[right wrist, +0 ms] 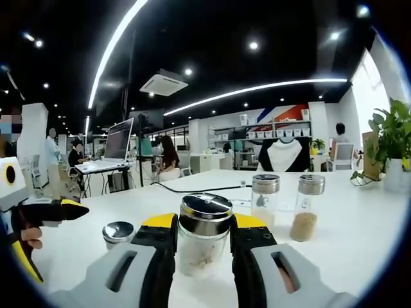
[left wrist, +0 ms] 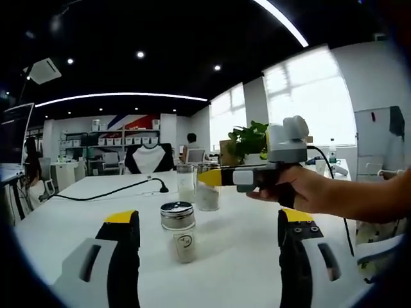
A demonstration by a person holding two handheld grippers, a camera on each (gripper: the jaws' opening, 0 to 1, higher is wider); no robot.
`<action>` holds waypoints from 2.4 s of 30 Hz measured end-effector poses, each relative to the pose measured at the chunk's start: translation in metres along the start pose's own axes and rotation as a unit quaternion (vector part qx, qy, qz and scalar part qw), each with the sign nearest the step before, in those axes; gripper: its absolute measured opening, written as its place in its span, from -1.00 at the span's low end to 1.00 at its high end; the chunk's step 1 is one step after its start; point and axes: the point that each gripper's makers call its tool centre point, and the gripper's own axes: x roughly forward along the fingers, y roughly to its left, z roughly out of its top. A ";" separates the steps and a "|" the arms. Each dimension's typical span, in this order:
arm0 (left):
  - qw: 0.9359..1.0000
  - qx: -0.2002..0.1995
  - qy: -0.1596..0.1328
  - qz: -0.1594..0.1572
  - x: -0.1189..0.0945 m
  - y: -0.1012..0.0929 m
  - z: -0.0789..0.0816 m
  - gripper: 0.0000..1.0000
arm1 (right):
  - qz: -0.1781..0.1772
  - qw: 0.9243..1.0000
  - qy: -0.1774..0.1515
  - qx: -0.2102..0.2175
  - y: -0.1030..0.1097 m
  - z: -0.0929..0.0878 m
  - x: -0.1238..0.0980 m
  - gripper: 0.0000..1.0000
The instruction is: Rotate the seasoning bottle until the label or dispensing opening points toward the visible target arrow and the bottle remains upright within the marked orientation range
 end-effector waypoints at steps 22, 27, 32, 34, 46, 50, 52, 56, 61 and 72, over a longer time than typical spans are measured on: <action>0.996 0.027 -0.004 -0.088 -0.013 0.003 0.002 0.88 | -0.051 0.999 0.006 -0.015 0.024 0.005 -0.016 -0.41; 0.997 0.028 -0.005 -0.076 -0.019 -0.002 0.000 0.88 | -0.044 0.999 0.003 -0.013 0.031 0.011 -0.024 -0.41; 0.997 0.024 -0.006 -0.071 -0.018 -0.016 -0.001 0.87 | -0.036 0.999 0.003 -0.022 0.033 0.018 -0.032 -0.41; 0.997 0.028 -0.009 -0.066 -0.014 -0.023 0.001 0.86 | -0.033 0.999 0.004 -0.020 0.030 0.019 -0.037 -0.41; 0.996 0.039 0.007 -0.078 0.002 -0.055 -0.012 0.76 | 0.008 1.000 0.013 -0.016 0.034 0.010 -0.059 -0.41; 0.997 0.043 0.007 -0.068 0.007 -0.057 -0.026 0.74 | 0.025 1.000 0.010 -0.011 0.033 0.007 -0.066 -0.41; 0.996 0.064 0.011 -0.058 0.011 -0.054 -0.031 0.74 | 0.034 0.999 0.012 -0.014 0.032 0.006 -0.067 -0.41; 0.996 0.055 0.001 -0.067 0.017 -0.052 -0.034 0.74 | 0.045 0.999 0.011 -0.010 0.027 0.004 -0.069 -0.41; 0.996 0.065 -0.033 -0.048 0.019 -0.050 -0.016 0.71 | 0.075 0.997 0.018 -0.024 0.028 -0.003 -0.071 -0.41; 0.985 0.111 -0.029 -0.129 0.026 -0.091 -0.026 0.80 | 0.102 0.994 0.021 -0.028 0.016 -0.002 -0.078 -0.41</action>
